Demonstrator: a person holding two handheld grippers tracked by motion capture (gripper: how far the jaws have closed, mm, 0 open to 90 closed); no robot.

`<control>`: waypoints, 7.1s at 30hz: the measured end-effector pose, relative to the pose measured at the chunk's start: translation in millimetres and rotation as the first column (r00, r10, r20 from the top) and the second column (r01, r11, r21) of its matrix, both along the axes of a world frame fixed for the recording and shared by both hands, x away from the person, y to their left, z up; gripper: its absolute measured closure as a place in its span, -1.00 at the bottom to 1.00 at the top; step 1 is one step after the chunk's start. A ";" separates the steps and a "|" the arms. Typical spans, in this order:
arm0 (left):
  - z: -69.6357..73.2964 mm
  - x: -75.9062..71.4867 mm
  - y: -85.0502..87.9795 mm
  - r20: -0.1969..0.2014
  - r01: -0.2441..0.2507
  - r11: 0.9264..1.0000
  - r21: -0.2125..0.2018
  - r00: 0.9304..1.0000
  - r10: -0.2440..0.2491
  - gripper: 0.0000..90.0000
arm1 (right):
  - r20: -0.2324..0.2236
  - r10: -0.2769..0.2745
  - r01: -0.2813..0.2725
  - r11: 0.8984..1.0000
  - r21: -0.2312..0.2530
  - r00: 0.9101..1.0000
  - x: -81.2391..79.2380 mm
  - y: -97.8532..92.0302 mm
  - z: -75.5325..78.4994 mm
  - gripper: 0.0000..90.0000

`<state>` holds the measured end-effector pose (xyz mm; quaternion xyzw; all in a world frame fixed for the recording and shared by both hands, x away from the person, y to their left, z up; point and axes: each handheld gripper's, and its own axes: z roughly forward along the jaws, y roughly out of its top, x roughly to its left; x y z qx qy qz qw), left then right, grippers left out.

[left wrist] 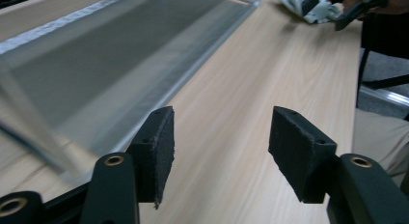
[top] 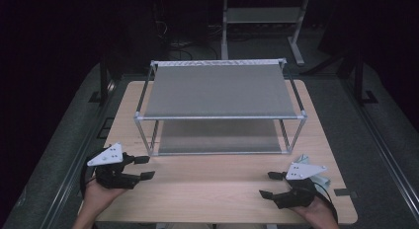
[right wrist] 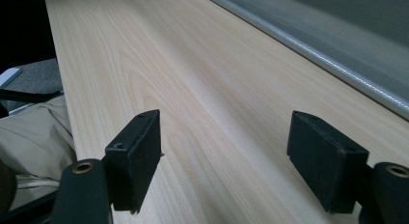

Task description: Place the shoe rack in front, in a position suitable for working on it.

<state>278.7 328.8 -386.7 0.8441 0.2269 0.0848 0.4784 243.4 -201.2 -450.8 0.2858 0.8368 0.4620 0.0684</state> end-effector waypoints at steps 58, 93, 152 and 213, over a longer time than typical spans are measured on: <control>24.2 96.1 7.1 -0.026 -0.022 0.989 0.149 0.999 0.026 0.78 | 0.024 -0.027 0.028 0.998 -0.058 0.999 -2.3 -42.2 13.2 -0.31; 25.0 58.2 -10.3 -0.022 0.114 0.982 0.152 0.993 -0.112 0.80 | 0.026 -0.233 0.231 0.938 -0.257 0.972 16.8 -92.7 -14.5 0.39; 16.8 -0.9 -55.7 0.021 0.213 0.974 0.075 0.976 -0.215 0.80 | 0.033 0.185 -0.181 0.978 -0.101 0.982 53.1 220.1 -13.3 0.74; 15.5 0.3 -39.0 0.022 0.153 0.988 0.037 0.988 -0.154 0.77 | 0.041 -0.001 0.007 0.989 -0.149 0.999 56.9 234.7 -16.5 0.69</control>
